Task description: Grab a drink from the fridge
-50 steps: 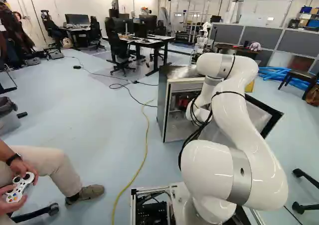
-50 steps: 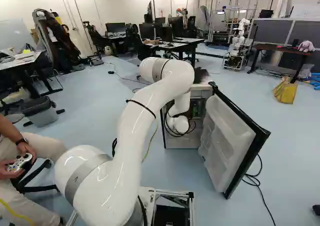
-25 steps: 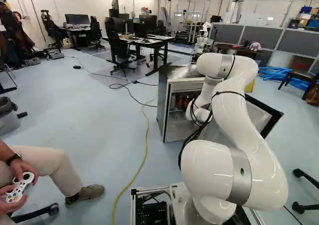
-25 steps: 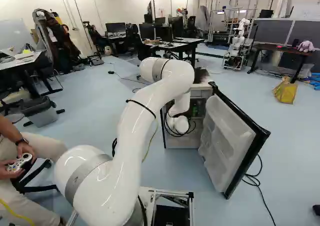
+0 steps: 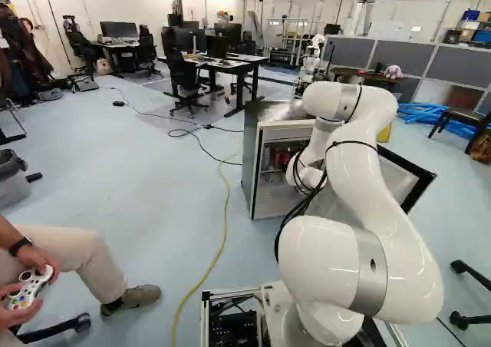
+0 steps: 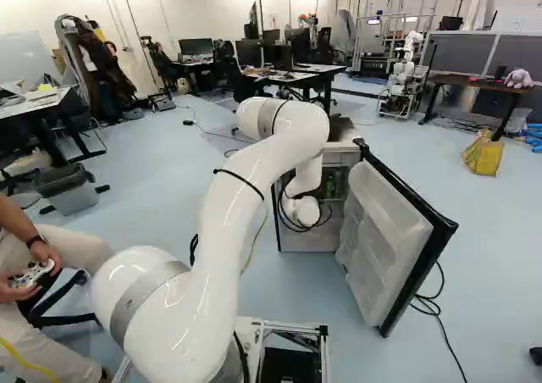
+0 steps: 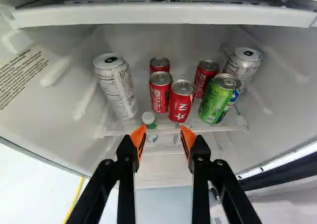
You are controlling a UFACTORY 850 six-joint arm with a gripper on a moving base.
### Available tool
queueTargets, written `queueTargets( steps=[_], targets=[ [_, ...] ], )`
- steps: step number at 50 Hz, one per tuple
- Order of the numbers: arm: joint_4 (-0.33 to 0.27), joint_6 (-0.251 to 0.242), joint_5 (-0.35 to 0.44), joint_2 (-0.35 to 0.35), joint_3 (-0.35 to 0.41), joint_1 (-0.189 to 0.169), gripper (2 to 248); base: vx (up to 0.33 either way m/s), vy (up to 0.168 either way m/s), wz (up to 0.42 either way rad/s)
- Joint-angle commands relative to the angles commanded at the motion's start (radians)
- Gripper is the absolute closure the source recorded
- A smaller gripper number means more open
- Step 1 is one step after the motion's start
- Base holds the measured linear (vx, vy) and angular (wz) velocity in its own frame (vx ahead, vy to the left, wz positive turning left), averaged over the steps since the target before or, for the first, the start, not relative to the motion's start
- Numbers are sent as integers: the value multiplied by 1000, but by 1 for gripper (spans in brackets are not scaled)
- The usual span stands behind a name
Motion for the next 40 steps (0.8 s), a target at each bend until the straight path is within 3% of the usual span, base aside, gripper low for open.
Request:
queueTargets(
  steps=[40],
  targets=[
    [0, 0, 0, 0, 0, 0, 95, 0, 0, 0]
  ],
)
